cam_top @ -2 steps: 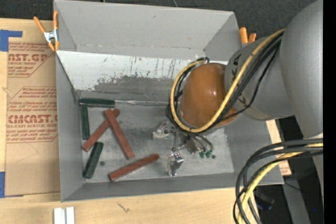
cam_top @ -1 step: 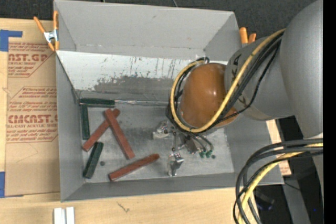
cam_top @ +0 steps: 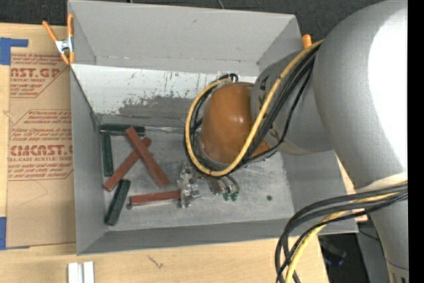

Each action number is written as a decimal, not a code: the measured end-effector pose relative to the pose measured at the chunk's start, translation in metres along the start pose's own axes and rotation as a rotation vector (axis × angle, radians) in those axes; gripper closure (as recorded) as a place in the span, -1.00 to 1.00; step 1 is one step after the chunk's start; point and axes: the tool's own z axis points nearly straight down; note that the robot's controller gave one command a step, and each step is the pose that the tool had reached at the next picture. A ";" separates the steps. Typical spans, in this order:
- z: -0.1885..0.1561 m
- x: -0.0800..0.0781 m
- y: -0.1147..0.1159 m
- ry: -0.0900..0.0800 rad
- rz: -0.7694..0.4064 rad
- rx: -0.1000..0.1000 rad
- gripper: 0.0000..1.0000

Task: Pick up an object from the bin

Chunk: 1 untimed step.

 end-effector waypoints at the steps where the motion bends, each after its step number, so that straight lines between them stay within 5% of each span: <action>1: 0.000 0.000 0.000 0.000 0.000 0.000 1.00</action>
Offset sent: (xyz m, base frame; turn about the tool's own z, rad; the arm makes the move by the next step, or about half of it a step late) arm 0.0031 -0.0141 0.1614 -0.0456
